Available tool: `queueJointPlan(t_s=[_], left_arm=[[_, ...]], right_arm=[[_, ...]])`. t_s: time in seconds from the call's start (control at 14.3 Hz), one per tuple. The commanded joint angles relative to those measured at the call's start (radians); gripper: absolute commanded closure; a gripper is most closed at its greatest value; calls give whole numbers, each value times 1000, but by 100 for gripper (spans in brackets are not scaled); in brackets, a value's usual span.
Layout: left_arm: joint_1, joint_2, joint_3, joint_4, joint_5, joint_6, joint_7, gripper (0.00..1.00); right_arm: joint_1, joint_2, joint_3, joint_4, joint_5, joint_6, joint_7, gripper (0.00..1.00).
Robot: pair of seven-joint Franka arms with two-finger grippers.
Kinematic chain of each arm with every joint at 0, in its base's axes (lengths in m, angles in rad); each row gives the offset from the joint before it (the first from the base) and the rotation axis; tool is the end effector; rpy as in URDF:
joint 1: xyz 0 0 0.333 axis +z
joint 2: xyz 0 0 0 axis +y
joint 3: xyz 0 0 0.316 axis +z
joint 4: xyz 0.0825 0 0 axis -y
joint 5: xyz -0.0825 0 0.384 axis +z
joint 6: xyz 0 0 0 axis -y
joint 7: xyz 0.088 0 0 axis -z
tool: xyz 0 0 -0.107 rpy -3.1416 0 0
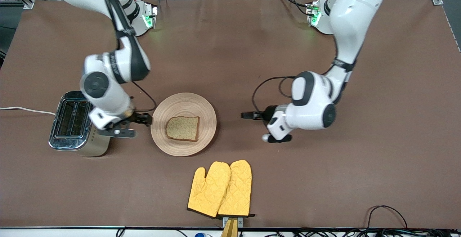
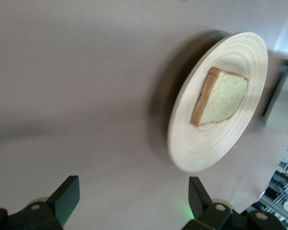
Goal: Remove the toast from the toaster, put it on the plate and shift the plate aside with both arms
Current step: 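Grip the plate rim with the left gripper while the right gripper withdraws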
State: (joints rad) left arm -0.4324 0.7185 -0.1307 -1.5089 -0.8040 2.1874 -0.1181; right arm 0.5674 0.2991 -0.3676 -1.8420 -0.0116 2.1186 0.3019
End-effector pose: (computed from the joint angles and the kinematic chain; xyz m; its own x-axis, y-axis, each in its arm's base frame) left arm 0.6000 -0.3911 0.2515 0.9586 -0.0149 -0.2842 0.1659 -0.7823 0.6004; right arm 0.6094 0.1370 0.3755 0.9964 -0.0794 0.0304 -0.0824 -0.9903 0.1117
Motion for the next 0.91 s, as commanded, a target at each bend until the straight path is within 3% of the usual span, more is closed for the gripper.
queueJointPlan(t_s=[0.0, 0.21, 0.42, 0.49, 0.63, 0.84], left_arm=[[-92, 132, 6, 133, -76, 93, -12, 0], [-178, 234, 6, 203, -161, 216, 0, 0], [-230, 297, -1, 254, -173, 302, 11, 3], [-238, 303, -3, 257, -173, 322, 20, 17], [-239, 303, -13, 256, -176, 328, 76, 76], [-236, 303, -20, 254, -213, 330, 84, 100]], right_arm=[[0, -129, -62, 88, -72, -191, -21, 0], [0, -167, -137, 262, -70, -423, -84, 0], [-4, -262, -189, 274, -71, -501, -153, 0], [-9, -291, -209, 267, -73, -535, -182, 0], [-15, -353, -218, 242, -76, -561, -182, 0], [-6, -374, -206, 242, -76, -617, -165, 0]])
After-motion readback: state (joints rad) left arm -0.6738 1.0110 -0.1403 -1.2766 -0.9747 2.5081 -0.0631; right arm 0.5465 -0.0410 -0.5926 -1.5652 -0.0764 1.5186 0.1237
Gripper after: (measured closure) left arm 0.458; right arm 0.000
